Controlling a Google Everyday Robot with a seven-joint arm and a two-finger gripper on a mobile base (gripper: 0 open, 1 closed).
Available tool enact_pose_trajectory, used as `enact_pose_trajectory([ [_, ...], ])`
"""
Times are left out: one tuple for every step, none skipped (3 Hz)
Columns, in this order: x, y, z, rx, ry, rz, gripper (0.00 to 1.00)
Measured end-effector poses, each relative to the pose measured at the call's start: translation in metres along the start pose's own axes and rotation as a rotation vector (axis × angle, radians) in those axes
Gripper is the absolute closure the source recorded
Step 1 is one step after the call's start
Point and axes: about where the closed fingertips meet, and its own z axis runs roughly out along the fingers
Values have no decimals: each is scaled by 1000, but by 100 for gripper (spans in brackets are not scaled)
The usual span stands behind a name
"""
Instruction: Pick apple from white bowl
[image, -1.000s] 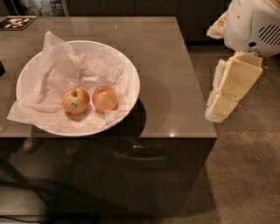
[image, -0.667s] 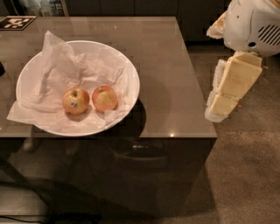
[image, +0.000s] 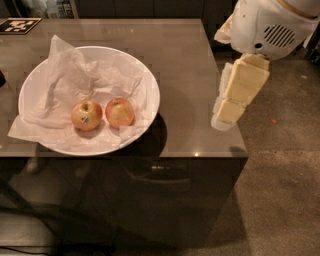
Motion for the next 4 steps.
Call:
enact_pose_trajectory([
  [-31,-1,7,-58,-28,-39,0],
  [-63,3,18,-107,-63,-88,0],
  [-66,2,18,-99,-72,-91,0],
  [-85,3,39,-122,-111,-109,0],
])
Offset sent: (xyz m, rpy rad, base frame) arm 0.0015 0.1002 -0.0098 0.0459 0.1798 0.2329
